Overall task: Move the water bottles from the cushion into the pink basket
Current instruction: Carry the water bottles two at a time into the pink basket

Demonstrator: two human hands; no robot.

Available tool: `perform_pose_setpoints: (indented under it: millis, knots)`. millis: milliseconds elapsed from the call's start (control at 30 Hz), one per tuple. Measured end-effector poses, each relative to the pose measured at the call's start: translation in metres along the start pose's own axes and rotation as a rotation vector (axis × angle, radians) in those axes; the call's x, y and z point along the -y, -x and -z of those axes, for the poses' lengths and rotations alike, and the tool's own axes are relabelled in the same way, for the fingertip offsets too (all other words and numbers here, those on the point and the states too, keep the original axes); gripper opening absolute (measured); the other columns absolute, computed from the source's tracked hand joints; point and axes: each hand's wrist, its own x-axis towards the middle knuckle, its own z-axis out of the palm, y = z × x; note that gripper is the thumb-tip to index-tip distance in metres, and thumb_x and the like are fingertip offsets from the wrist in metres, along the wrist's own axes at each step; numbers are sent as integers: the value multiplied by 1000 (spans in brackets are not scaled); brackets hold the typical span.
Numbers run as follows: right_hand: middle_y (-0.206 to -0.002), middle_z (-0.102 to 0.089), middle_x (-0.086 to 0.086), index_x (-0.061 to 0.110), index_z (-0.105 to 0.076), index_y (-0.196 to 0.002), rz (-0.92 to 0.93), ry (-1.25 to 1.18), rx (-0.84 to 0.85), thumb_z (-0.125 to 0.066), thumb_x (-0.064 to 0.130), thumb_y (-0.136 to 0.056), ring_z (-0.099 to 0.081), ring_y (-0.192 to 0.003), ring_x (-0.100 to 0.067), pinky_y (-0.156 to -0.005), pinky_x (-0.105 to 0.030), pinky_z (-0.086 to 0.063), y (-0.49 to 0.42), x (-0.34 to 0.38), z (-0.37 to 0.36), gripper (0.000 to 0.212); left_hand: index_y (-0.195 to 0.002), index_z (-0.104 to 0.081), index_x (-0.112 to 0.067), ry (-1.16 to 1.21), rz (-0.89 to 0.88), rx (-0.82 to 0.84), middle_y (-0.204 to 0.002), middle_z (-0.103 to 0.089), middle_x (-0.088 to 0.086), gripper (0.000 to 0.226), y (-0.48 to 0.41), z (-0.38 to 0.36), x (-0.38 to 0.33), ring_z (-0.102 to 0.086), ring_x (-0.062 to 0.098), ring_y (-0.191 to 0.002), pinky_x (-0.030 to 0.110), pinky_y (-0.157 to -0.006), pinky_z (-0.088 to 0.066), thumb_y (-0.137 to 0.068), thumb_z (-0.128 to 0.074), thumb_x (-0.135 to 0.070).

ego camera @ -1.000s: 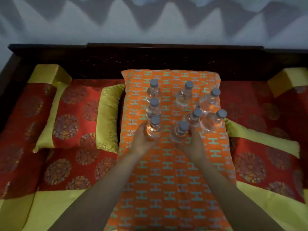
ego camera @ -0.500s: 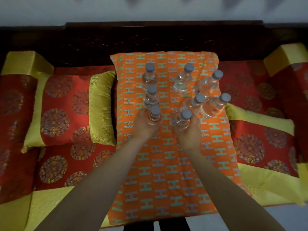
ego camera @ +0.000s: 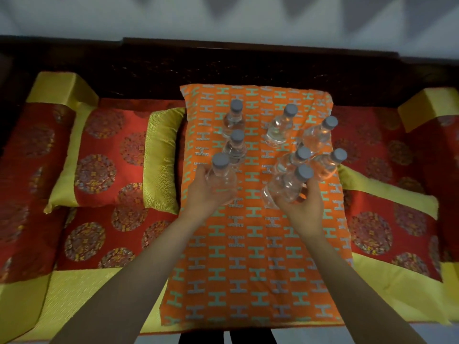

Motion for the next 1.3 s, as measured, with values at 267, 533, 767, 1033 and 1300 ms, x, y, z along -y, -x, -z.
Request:
perform_pose_setpoints:
  millis: [267, 533, 767, 1033, 1300]
  knots:
    - [-97, -69, 18, 23, -60, -116, 46, -85, 55, -86, 22, -68, -63, -86, 2, -68, -11, -49, 5, 30, 44, 55, -114, -56, -19, 102, -81, -47, -102, -68, -3, 65, 41, 23, -40, -66, 14, -91, 32, -77, -54, -58, -87, -31]
    - [-98, -73, 13, 31, -65, -114, 147, -80, 100, -83, 41, -63, -68, -89, -5, -73, -20, -53, 36, 40, 105, 55, -113, -61, -20, 96, -200, -27, -101, -70, -1, 69, 85, 10, -67, -66, 16, -90, 32, -75, -53, -53, -82, -46]
    - [-91, -73, 18, 36, -67, -103, 112, -97, -65, -81, 42, -56, -66, -78, 3, -67, -12, -49, 76, 36, 159, 50, -101, -67, -25, 76, -313, 21, -85, -71, -10, 42, 111, -23, -82, -62, -6, -69, 9, -60, -45, -64, -88, -21]
    - [-91, -73, 11, 33, -69, -103, 11, -82, -302, -86, 22, -59, -67, -79, -2, -76, -31, -56, 116, 16, 263, 48, -103, -69, -19, 49, -374, 146, -81, -71, -12, 46, 133, -101, -115, -60, -6, -67, 13, -62, -45, -63, -88, -28]
    - [-95, -73, 7, 21, -67, -114, -44, -71, -497, -87, 15, -65, -66, -76, 1, -70, -20, -51, 152, -43, 419, 53, -97, -69, -25, 56, -455, 309, -81, -73, -15, 42, 183, -251, -178, -67, 3, -75, 20, -65, -50, -61, -88, -32]
